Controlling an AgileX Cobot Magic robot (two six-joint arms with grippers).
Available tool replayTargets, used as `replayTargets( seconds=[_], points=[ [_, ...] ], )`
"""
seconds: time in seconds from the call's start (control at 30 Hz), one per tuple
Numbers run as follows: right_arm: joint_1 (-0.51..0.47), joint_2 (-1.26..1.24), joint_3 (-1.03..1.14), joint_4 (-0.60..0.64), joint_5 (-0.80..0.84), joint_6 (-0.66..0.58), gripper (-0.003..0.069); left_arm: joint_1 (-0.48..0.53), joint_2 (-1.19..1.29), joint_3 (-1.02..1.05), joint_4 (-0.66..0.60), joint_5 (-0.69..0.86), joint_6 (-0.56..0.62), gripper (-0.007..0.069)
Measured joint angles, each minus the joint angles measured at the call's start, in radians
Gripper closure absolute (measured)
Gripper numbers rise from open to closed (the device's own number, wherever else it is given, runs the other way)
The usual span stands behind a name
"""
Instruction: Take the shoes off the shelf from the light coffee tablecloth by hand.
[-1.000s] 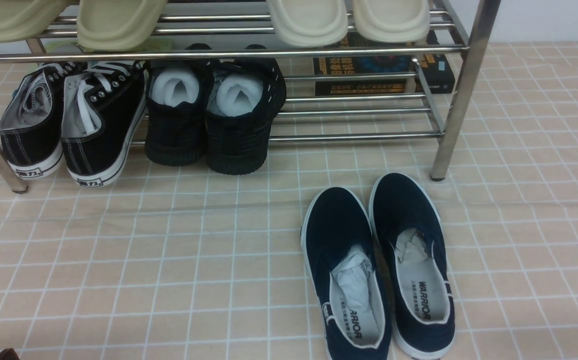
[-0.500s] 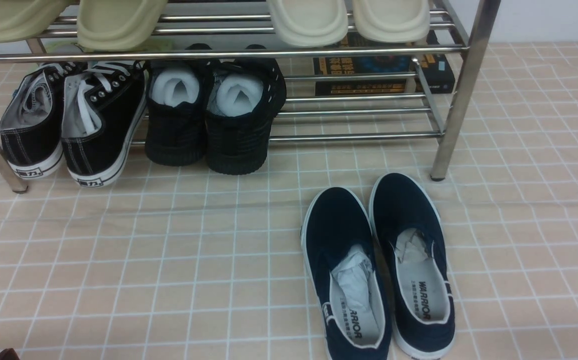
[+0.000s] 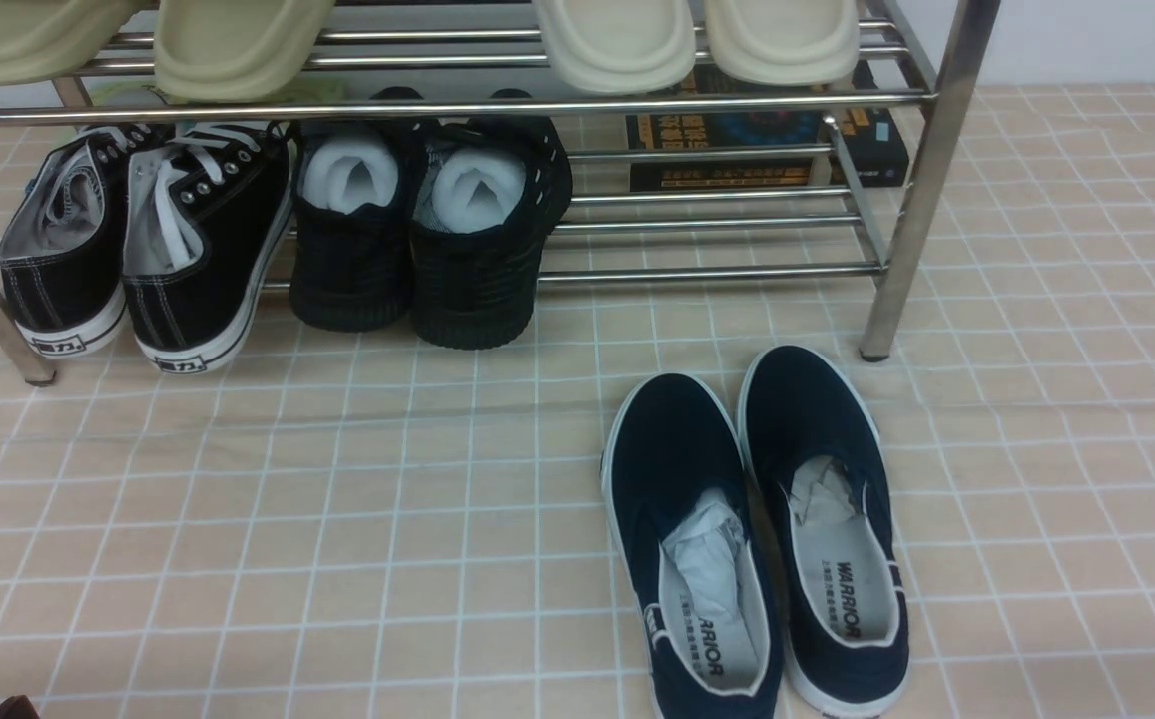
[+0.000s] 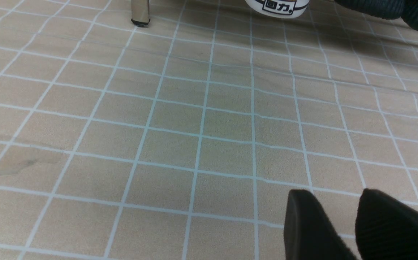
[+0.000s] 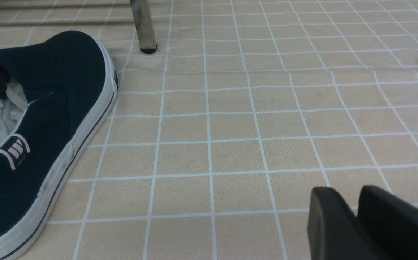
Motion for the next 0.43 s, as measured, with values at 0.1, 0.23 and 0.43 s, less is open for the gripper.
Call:
replayTargets(
  seconds=[0.1, 0.23, 0.43],
  points=[
    [0.0, 0.0, 0.0, 0.0, 0.0, 0.0, 0.0515, 0.0, 0.0, 0.0, 0.0, 0.0, 0.0, 0.0384],
    [0.0, 0.0, 0.0, 0.0, 0.0, 0.0, 0.0512, 0.0, 0.0, 0.0, 0.0, 0.0, 0.0, 0.0384],
    [0.0, 0.0, 0.0, 0.0, 0.0, 0.0, 0.051, 0.0, 0.0, 0.0, 0.0, 0.0, 0.0, 0.0384]
  ],
)
